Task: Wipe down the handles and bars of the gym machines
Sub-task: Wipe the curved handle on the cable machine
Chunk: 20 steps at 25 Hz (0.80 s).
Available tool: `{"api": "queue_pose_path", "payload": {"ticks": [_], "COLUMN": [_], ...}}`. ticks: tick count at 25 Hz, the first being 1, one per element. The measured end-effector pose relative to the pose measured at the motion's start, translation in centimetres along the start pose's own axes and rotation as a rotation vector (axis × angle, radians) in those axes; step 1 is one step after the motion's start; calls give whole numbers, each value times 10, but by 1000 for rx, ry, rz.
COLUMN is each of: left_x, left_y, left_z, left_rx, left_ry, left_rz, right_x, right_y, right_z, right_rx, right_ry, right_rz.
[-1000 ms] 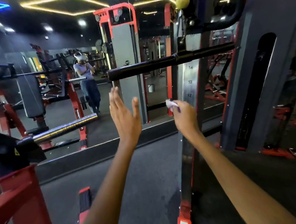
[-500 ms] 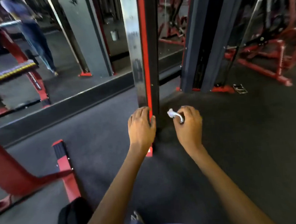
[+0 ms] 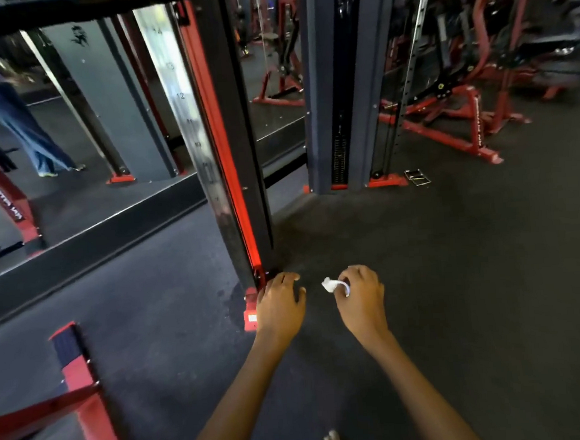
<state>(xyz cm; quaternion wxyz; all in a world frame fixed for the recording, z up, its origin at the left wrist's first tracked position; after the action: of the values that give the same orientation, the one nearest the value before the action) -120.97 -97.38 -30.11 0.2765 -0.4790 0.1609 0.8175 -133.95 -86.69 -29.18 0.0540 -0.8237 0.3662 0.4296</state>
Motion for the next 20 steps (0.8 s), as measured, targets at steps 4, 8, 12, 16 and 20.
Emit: {"api": "queue_pose_path", "payload": {"ticks": [4, 8, 12, 16, 20], "left_x": [15, 21, 20, -11, -73], "left_y": [46, 105, 158, 215, 285], "left_z": [32, 58, 67, 69, 75], "left_rx": [40, 29, -2, -10, 17], "left_ry": [-31, -98, -122, -111, -65], "left_rz": [-60, -69, -63, -3, 139], "right_x": [-18, -50, -65, -55, -43], "right_y": [51, 121, 185, 262, 348], "right_z": [25, 37, 38, 23, -18], "right_rx": [20, -46, -87, -127, -238], "right_ry": [-64, -174, -168, -120, -36], "right_rz": [-7, -17, 11, -1, 30]}}
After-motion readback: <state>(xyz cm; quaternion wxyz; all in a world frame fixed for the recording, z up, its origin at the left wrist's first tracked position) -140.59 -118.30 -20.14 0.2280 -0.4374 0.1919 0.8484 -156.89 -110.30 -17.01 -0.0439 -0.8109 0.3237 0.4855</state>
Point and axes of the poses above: each hand's wrist, its own y-axis towards the middle knuckle, its own x-axis out of the palm, z = x × y, the point moved 9 cm from there along y, towards the middle knuckle, and after that the axes turned 8 degrees about -z, right-handed, at the moved point
